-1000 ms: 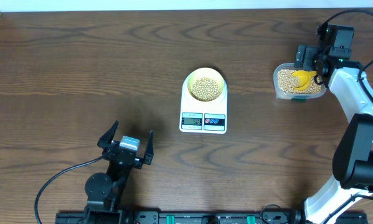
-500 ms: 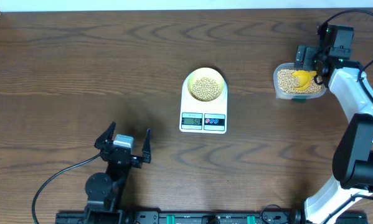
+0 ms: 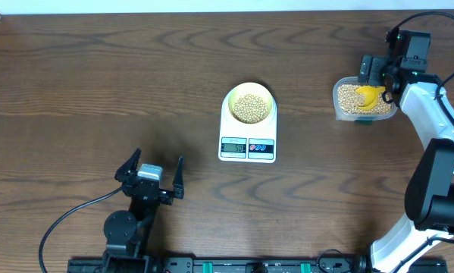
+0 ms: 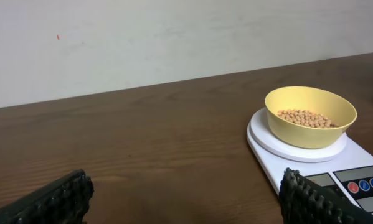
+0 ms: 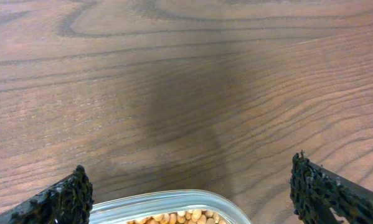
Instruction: Scoop item into bowl and weigh 50g on scale
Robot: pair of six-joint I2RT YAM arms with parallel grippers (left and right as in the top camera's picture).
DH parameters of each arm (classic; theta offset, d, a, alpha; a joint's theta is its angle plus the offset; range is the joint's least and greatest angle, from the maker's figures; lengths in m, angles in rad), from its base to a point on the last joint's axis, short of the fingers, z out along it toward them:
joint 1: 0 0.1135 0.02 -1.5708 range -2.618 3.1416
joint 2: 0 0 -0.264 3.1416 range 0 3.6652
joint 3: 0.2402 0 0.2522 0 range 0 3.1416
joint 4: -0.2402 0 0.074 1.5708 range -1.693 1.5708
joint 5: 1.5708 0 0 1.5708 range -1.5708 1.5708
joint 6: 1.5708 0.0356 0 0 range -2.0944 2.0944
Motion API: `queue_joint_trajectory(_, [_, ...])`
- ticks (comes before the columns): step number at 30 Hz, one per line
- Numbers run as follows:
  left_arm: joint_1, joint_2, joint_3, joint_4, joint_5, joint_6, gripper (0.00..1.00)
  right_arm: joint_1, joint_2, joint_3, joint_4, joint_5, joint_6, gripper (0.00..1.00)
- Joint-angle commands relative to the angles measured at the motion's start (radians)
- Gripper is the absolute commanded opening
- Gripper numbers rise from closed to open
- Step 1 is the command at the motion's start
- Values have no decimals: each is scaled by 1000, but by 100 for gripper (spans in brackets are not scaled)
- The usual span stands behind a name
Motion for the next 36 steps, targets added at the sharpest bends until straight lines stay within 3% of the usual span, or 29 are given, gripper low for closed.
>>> queue_joint_trajectory(1, [5,-7,-19,-33,-8,-8,98,1,3,-4,-2,-2,-8,99])
queue_joint_trajectory(27, [5,-7,-19,-33,-8,-9,98,-6,1,-64,-1,1,-8,99])
queue_joint_trajectory(31, [5,-7,-19,-33,-9,-9,98,-6,-121,-217,-1,1,-8,99])
queue_joint_trajectory(36, [5,-7,-19,-33,-8,-9,98,-14,-416,-463,-17,1,-8,99])
